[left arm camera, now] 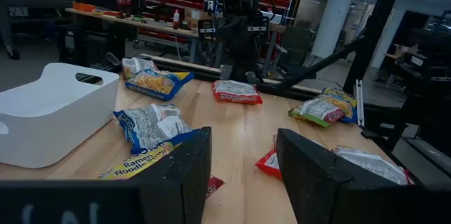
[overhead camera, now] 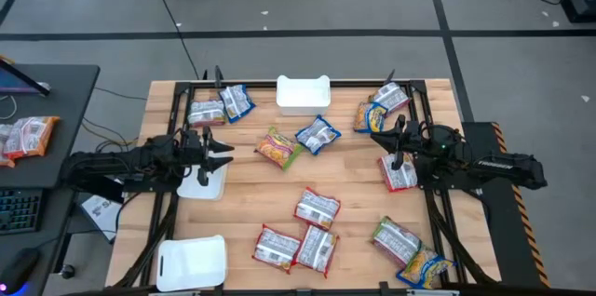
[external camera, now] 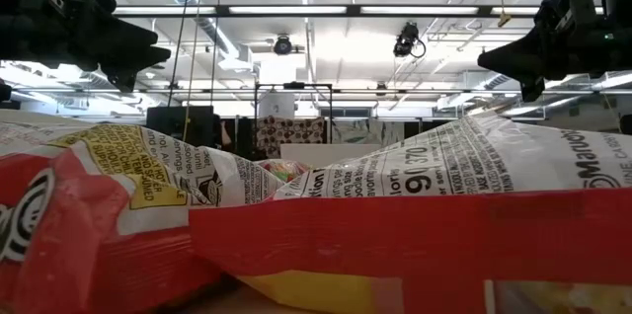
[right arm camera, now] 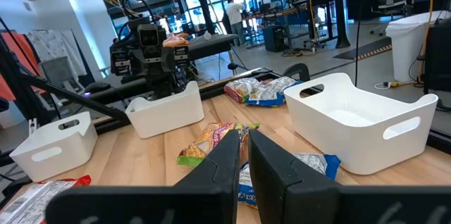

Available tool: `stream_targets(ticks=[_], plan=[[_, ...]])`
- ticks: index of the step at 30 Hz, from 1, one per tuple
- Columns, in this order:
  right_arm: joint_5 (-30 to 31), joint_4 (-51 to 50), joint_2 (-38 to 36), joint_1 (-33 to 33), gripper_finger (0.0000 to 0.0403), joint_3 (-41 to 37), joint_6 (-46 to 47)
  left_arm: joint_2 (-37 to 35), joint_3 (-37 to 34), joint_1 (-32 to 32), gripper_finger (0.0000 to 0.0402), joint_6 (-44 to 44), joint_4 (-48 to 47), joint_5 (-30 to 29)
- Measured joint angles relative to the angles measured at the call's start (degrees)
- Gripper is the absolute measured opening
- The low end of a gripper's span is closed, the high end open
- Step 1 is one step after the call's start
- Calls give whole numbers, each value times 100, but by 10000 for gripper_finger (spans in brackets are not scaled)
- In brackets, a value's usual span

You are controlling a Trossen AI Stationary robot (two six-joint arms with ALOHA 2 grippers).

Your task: Sort Maruchan noodles

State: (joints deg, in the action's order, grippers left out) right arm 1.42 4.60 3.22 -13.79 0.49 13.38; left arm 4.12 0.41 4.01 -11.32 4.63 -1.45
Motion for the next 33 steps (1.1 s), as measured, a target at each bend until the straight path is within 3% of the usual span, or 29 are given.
stream_targets(ticks=[20,23,28,33], plan=[[15,59,0,0,36,0,-99,0,1,-1,165,-1,0,0],[129,440,-1,-1,36,-2,-421,0,2,-1,165,0,0,0],[205,1356,-2,-1,36,-2,114,0,1,-2,165,-2,1,0],[462,2257,-2,-12,36,-2,-71,2,2,-2,165,253,347,-51]])
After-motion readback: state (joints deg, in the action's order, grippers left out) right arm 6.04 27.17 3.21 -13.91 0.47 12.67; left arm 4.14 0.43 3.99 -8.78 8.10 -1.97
